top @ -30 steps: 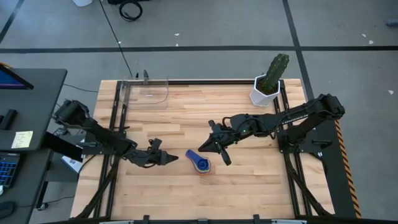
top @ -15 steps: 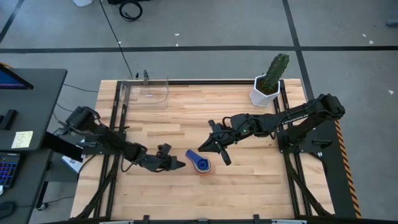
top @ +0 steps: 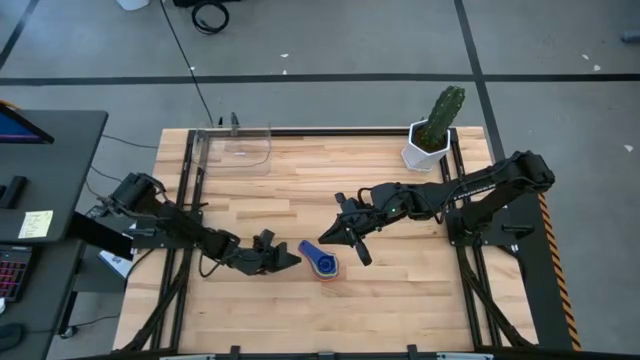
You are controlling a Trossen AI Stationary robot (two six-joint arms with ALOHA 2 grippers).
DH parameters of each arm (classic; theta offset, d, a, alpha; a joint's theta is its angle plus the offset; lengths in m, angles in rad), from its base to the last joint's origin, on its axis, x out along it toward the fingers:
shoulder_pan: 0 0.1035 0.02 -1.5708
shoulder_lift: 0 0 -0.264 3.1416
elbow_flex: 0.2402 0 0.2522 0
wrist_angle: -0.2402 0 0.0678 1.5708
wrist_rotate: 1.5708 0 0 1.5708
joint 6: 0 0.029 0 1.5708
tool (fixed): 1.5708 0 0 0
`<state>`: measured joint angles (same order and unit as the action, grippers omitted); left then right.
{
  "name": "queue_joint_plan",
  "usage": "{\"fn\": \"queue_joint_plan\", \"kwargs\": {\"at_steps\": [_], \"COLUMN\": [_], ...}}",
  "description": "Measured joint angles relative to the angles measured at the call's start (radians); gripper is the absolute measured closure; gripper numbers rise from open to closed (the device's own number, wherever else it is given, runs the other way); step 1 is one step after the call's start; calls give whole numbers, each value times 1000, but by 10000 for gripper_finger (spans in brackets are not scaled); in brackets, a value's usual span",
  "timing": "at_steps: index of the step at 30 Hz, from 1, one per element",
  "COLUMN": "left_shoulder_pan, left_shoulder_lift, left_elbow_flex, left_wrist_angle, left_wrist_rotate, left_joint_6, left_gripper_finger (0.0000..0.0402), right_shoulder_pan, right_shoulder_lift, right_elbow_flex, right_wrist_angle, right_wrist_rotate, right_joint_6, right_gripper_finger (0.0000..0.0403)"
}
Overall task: Nest measuring cups in basket
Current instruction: Put the stacked nesting measuring cups into the transparent bin
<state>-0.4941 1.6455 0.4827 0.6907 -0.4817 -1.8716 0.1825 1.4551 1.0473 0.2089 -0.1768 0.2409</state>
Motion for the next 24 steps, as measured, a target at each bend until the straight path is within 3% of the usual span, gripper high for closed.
{"fn": "queue_joint_plan", "kwargs": {"at_steps": [9, 24], "left_shoulder_pan": [25, 71], "left_shoulder_lift": [71, 95], "left_elbow_flex": [63, 104], "left_wrist_angle": [51, 16], "left_wrist_rotate": [8, 60], "left_joint_6": [-4, -2], "left_gripper_finger": [176, 108], "right_shoulder_pan": [0, 0], "right_shoulder_lift": [0, 0], "right_elbow_flex": [0, 0], "right_wrist_angle": [2, 4], "right_wrist_rotate": [0, 0], "right_joint_6": [0, 0], "right_gripper_finger": [380, 380]}}
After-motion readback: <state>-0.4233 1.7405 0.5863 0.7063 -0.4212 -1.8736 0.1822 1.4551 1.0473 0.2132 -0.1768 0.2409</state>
